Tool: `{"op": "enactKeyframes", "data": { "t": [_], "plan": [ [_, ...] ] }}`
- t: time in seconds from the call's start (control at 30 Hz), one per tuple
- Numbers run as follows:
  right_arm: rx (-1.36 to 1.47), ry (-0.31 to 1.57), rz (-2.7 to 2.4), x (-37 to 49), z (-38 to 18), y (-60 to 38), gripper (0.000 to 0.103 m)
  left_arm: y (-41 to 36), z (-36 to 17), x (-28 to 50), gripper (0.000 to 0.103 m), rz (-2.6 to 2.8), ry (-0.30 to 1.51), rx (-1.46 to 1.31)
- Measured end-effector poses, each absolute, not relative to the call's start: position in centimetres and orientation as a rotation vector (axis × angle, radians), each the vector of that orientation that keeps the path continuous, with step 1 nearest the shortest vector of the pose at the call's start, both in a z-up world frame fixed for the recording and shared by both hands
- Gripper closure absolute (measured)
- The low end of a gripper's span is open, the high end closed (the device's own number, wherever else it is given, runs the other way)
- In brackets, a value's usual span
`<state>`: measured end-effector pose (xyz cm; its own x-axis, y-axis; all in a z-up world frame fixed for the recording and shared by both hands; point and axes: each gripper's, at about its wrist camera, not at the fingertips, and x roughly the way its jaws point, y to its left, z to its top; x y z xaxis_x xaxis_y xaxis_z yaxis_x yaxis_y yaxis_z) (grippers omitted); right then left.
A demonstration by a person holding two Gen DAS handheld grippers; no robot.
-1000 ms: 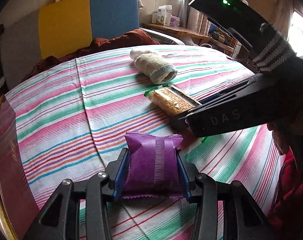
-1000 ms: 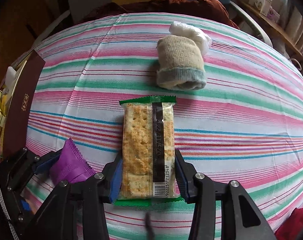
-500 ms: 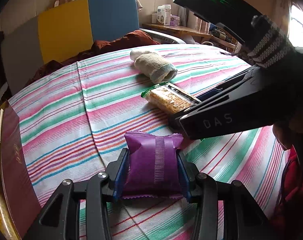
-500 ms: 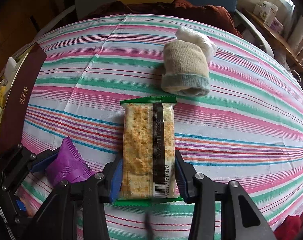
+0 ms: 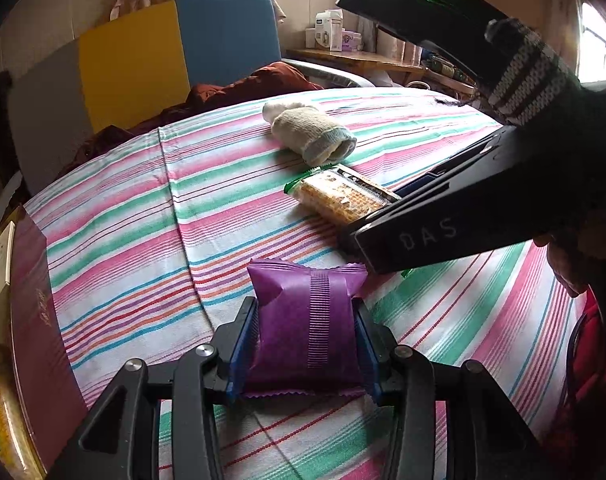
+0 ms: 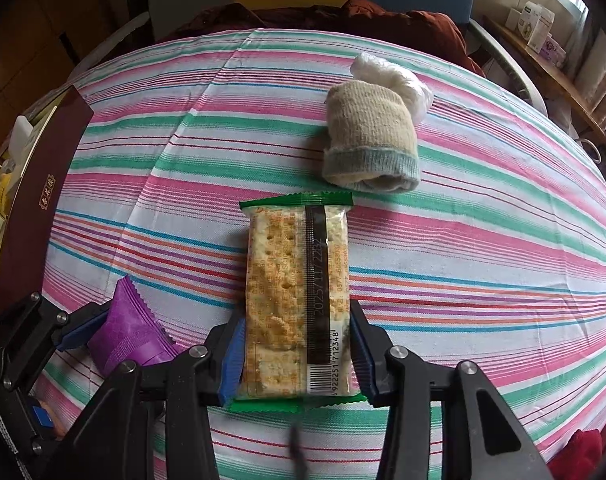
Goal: Organize objects
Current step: 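Carry purple packet to the tray with left gripper while right carries cracker packet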
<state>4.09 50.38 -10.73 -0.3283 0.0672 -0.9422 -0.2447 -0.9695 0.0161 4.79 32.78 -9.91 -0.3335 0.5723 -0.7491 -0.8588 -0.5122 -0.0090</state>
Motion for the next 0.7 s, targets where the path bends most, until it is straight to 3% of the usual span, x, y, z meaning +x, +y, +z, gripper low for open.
{"op": "enactKeyframes", "data": {
  "t": [0.7],
  "plan": [
    [-1.657,0.386,2.428,6.1,-10.2,53.2,0.06,31.7,-9.3,6.0,0.059,1.971,0.528,-0.904]
  ]
}}
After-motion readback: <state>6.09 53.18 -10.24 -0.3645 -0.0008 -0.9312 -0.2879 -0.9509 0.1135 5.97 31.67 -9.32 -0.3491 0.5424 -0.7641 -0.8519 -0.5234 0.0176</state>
